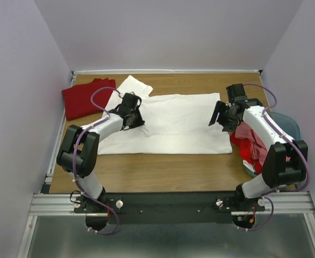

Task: Fold and stack the t-shirts
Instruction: Fold the tshirt

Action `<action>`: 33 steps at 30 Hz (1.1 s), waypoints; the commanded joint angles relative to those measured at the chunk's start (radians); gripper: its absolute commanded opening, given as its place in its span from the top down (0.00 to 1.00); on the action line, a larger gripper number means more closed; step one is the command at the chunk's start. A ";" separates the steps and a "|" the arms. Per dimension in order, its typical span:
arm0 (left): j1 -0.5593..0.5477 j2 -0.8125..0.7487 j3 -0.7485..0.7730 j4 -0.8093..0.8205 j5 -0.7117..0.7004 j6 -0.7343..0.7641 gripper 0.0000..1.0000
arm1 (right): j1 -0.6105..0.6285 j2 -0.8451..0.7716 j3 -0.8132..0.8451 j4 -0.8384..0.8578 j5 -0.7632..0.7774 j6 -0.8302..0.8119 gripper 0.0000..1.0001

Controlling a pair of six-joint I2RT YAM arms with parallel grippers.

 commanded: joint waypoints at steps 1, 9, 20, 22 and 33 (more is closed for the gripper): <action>-0.013 0.061 0.063 -0.021 -0.015 0.040 0.72 | -0.001 -0.009 -0.010 0.015 -0.011 0.008 0.24; -0.023 0.089 0.157 -0.034 0.020 0.063 0.31 | -0.001 0.001 -0.007 0.016 -0.011 0.008 0.22; 0.012 0.037 0.198 -0.063 -0.003 0.094 0.14 | 0.001 0.110 0.122 0.050 -0.033 -0.041 0.21; 0.012 0.044 0.169 -0.041 -0.003 0.095 0.12 | -0.001 0.153 0.133 0.091 -0.060 -0.061 0.21; 0.012 0.043 -0.018 0.134 0.017 0.120 0.12 | -0.001 0.307 0.030 0.266 -0.120 -0.064 0.21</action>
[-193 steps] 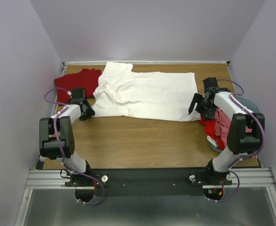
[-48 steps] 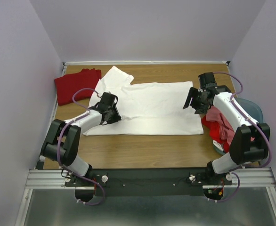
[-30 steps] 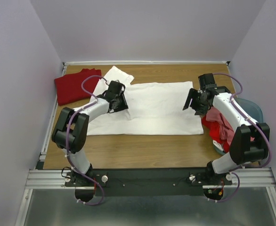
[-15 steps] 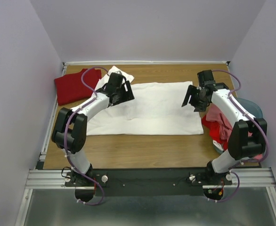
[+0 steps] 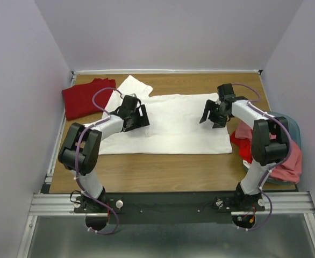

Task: Fold and stack the t-shirts
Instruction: Fold the tshirt

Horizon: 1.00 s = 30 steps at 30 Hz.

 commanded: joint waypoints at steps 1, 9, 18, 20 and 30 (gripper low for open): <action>0.002 -0.024 -0.056 0.089 0.011 0.030 0.12 | 0.001 0.035 -0.064 0.059 -0.011 -0.007 0.21; 0.001 -0.060 -0.156 0.137 -0.008 0.024 0.12 | -0.002 -0.017 -0.237 0.054 0.063 0.041 0.21; 0.001 -0.183 -0.306 0.121 -0.043 -0.042 0.12 | -0.002 -0.166 -0.415 -0.004 0.069 0.134 0.21; -0.002 -0.217 -0.338 0.120 -0.023 -0.056 0.12 | -0.001 -0.204 -0.434 -0.027 0.080 0.144 0.20; -0.019 -0.379 -0.380 0.060 0.011 -0.096 0.12 | -0.002 -0.292 -0.385 -0.090 0.084 0.147 0.20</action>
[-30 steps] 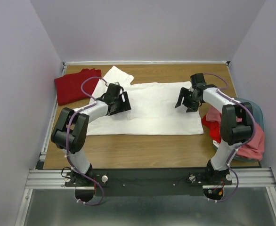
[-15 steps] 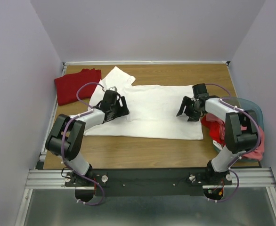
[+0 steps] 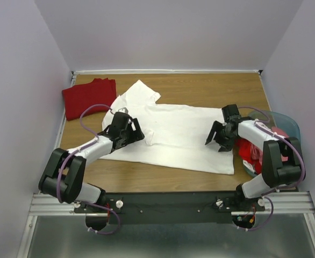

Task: Fold and stack the t-shirts
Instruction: Fold the tshirt

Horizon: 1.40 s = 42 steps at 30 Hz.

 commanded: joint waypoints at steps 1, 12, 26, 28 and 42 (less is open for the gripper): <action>-0.005 -0.072 0.044 -0.064 0.003 -0.015 0.12 | -0.001 -0.027 0.079 -0.087 0.048 -0.015 0.19; 0.005 0.180 0.599 -0.222 -0.120 0.196 0.11 | -0.132 0.226 0.493 -0.124 0.086 -0.140 0.17; 0.027 0.755 1.297 -0.387 -0.149 0.295 0.12 | -0.208 0.534 0.782 -0.095 0.149 -0.180 0.21; 0.030 0.801 1.354 -0.398 -0.153 0.299 0.12 | -0.211 0.554 0.802 -0.090 0.149 -0.173 0.21; 0.067 1.066 1.603 -0.418 -0.190 0.241 0.17 | -0.231 0.626 0.833 -0.060 0.146 -0.147 0.23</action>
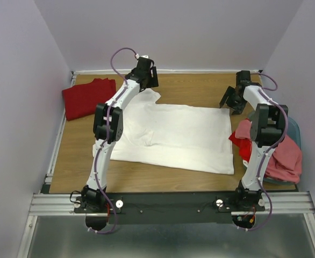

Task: Fold and stack the t-shirts
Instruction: Fold the tshirt

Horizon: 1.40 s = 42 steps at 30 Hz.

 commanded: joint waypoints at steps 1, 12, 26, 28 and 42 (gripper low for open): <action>0.019 0.037 0.025 0.002 -0.044 -0.035 0.17 | -0.016 0.039 0.032 0.023 0.015 0.013 0.23; 0.022 0.124 0.071 -0.001 -0.142 -0.081 0.18 | -0.022 0.069 0.025 0.045 0.001 0.025 0.41; 0.022 0.201 0.126 -0.025 -0.193 -0.078 0.25 | -0.022 0.074 0.015 0.063 -0.085 0.034 0.43; 0.022 0.212 0.126 -0.034 -0.196 -0.075 0.27 | -0.022 0.074 0.006 0.066 -0.088 0.036 0.44; 0.014 0.238 0.157 -0.067 -0.223 0.005 0.62 | -0.022 0.059 -0.008 0.083 -0.114 0.039 0.47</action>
